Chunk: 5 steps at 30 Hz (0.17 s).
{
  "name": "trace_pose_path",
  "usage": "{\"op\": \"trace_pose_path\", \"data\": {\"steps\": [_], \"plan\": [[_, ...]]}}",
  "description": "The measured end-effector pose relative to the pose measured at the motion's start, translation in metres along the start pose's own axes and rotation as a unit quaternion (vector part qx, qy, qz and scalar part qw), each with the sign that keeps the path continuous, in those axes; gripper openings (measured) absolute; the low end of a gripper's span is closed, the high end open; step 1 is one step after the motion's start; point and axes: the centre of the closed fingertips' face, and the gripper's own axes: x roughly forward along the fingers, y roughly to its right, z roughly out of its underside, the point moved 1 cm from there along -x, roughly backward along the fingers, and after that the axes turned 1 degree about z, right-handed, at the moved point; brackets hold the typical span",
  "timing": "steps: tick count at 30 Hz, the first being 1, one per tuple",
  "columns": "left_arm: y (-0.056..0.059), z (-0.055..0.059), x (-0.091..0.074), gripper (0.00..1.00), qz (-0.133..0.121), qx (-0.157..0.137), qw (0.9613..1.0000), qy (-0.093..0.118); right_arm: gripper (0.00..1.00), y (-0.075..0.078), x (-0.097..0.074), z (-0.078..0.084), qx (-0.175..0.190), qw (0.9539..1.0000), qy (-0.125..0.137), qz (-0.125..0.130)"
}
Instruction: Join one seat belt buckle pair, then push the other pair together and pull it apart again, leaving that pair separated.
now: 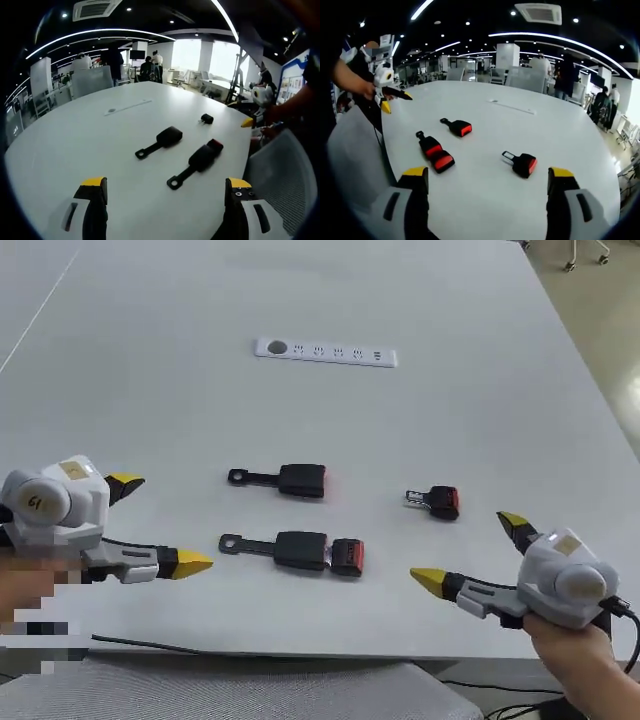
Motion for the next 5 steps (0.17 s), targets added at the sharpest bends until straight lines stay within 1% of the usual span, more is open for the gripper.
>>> {"op": "trace_pose_path", "data": {"steps": [2,5], "plan": [[0.0001,0.0026,-0.0011,1.0,0.0,0.0,1.0,0.001,1.0,-0.0007,-0.0005,0.0003,0.005,1.0,-0.002,0.003],[-0.0004,0.0092,-0.0035,1.0,0.002,0.001,1.0,-0.005,1.0,-0.0027,-0.0019,-0.0013,0.005,1.0,0.001,0.007]]}}
